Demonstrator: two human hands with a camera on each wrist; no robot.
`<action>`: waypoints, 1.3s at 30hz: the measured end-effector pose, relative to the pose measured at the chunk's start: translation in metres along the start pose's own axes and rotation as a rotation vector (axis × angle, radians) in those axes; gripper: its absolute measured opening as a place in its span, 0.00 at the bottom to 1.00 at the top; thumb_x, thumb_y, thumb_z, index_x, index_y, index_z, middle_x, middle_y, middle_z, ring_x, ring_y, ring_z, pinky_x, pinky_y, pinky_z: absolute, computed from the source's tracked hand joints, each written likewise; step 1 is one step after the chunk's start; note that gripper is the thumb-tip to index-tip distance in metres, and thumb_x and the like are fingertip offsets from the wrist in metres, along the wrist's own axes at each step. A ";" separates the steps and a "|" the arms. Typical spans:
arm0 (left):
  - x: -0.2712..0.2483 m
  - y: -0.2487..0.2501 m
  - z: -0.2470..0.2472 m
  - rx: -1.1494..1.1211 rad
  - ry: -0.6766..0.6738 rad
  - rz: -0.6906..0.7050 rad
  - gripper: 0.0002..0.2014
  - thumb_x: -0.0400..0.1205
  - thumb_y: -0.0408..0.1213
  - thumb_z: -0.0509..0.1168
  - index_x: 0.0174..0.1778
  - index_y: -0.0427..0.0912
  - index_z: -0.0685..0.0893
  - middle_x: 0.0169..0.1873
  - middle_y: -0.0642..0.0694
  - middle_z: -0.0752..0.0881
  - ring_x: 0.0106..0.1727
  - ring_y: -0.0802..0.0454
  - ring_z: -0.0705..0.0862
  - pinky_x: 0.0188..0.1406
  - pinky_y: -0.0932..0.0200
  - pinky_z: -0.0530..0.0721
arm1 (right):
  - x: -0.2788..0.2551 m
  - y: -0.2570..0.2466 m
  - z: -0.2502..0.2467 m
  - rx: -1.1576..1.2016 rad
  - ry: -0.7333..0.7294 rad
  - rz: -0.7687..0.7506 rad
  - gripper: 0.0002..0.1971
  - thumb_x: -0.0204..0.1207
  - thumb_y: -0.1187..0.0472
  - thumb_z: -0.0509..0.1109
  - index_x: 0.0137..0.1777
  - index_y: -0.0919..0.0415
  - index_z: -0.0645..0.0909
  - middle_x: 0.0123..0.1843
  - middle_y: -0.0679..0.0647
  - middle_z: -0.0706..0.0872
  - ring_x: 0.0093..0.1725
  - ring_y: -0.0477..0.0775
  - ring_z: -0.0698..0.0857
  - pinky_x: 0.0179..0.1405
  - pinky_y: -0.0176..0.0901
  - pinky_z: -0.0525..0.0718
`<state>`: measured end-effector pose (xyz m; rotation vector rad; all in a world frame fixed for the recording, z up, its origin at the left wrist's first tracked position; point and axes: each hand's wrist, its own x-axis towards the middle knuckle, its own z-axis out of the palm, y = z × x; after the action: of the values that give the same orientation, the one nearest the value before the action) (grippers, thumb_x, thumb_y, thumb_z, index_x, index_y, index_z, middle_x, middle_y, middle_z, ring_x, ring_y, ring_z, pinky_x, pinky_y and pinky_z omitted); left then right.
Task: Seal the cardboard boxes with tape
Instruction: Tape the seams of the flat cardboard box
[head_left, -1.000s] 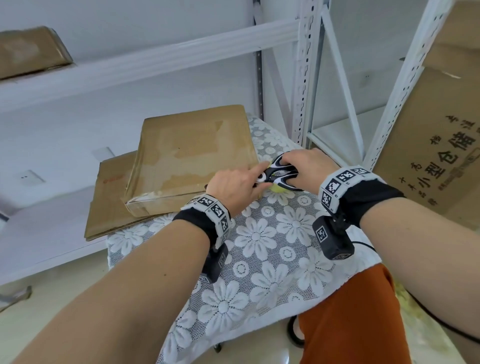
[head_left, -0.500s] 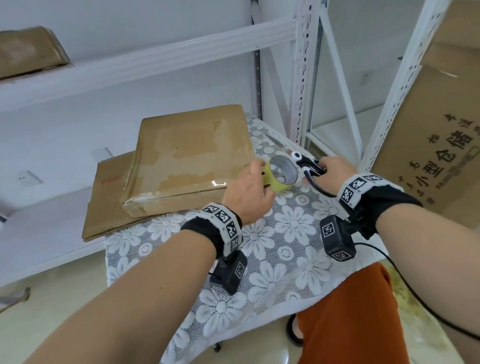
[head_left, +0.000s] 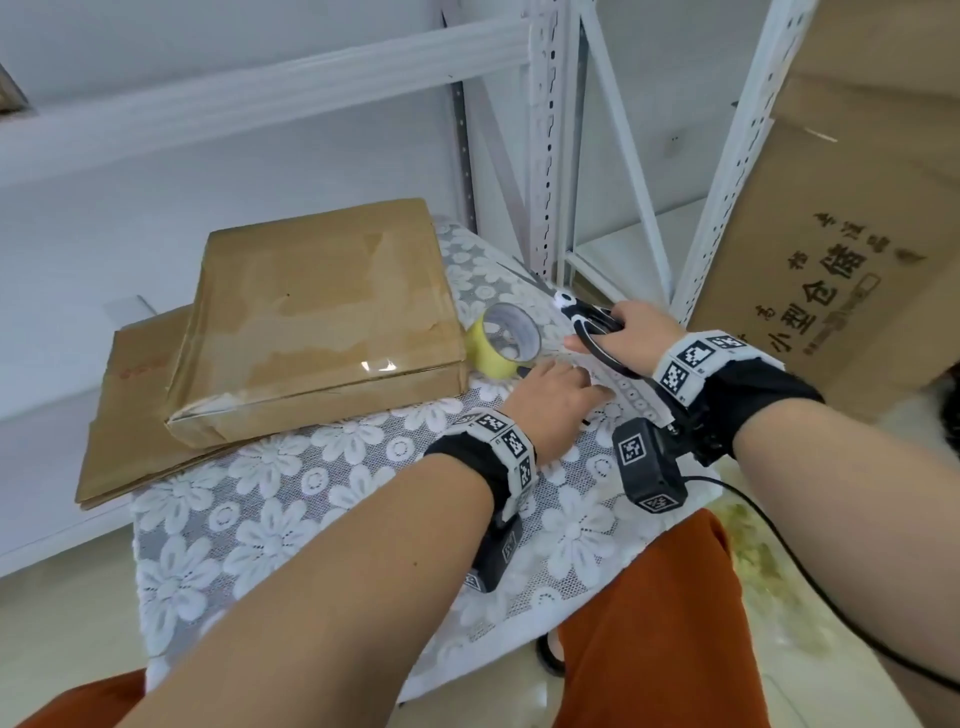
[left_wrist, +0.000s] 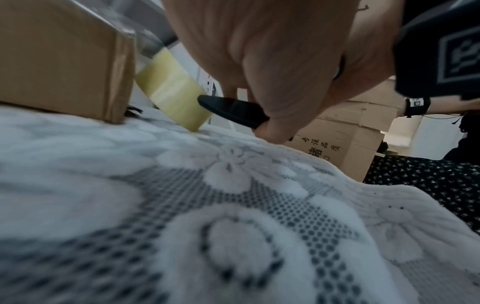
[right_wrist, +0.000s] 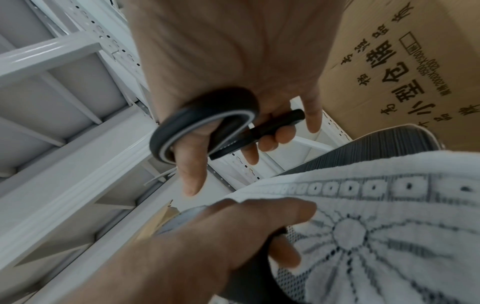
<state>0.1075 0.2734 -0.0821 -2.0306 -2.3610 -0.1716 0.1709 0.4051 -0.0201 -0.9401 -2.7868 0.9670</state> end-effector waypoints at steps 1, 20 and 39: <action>0.004 0.000 0.001 0.014 0.011 0.019 0.29 0.79 0.20 0.61 0.77 0.44 0.76 0.64 0.38 0.83 0.70 0.40 0.75 0.77 0.43 0.63 | -0.001 0.003 -0.002 -0.002 0.003 0.001 0.20 0.72 0.40 0.72 0.34 0.56 0.75 0.33 0.53 0.81 0.35 0.56 0.80 0.33 0.42 0.73; -0.082 -0.075 -0.033 0.119 0.563 -0.514 0.07 0.73 0.38 0.55 0.41 0.42 0.76 0.38 0.47 0.76 0.39 0.47 0.73 0.41 0.54 0.75 | 0.018 -0.039 -0.010 -0.516 0.071 -0.289 0.22 0.68 0.32 0.66 0.45 0.51 0.77 0.44 0.52 0.82 0.45 0.59 0.81 0.43 0.46 0.73; -0.063 -0.101 -0.037 0.180 0.070 -0.658 0.34 0.73 0.67 0.65 0.71 0.53 0.71 0.74 0.52 0.73 0.75 0.46 0.69 0.73 0.39 0.67 | 0.000 -0.110 -0.045 -1.296 0.219 -0.420 0.06 0.71 0.56 0.67 0.47 0.52 0.77 0.48 0.51 0.77 0.59 0.55 0.76 0.73 0.78 0.53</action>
<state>0.0152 0.1929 -0.0581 -1.0975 -2.7802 -0.0331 0.1225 0.3617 0.0796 -0.3331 -2.9684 -1.0517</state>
